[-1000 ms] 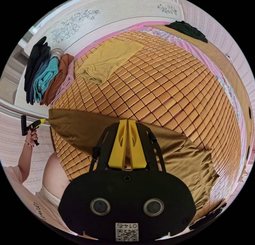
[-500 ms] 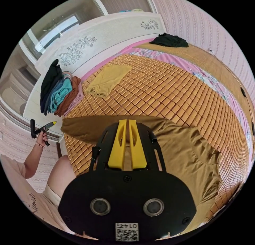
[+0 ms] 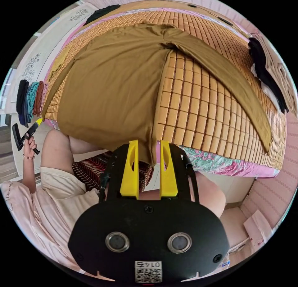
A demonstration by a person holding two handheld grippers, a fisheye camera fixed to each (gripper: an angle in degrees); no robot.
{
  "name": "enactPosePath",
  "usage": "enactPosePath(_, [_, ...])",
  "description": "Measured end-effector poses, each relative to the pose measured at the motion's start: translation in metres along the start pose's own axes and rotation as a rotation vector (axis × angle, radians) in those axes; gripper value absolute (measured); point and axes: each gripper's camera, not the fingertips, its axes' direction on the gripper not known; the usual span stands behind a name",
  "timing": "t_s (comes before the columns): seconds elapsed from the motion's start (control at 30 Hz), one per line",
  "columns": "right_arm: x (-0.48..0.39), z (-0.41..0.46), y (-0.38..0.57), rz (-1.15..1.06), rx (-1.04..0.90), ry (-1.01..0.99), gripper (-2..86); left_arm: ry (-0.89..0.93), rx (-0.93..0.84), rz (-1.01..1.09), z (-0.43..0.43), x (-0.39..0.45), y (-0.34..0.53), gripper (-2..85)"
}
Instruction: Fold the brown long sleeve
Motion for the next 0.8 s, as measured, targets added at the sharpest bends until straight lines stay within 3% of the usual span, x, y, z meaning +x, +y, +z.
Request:
enactPosePath(0.3, [-0.006,0.06,-0.011,-0.039,-0.044,0.012,1.0,0.009,-0.148,0.145,0.078,0.092,-0.065,5.0])
enactPosePath(0.7, [-0.029,0.141,-0.011,-0.104,-0.069,-0.066,6.8,-0.018,-0.177,0.073,0.115,0.147,-0.084,5.1])
enactPosePath(0.8, [-0.033,0.153,-0.009,-0.089,0.011,-0.029,6.6,-0.001,-0.198,0.08,0.128,0.17,-0.085,5.1])
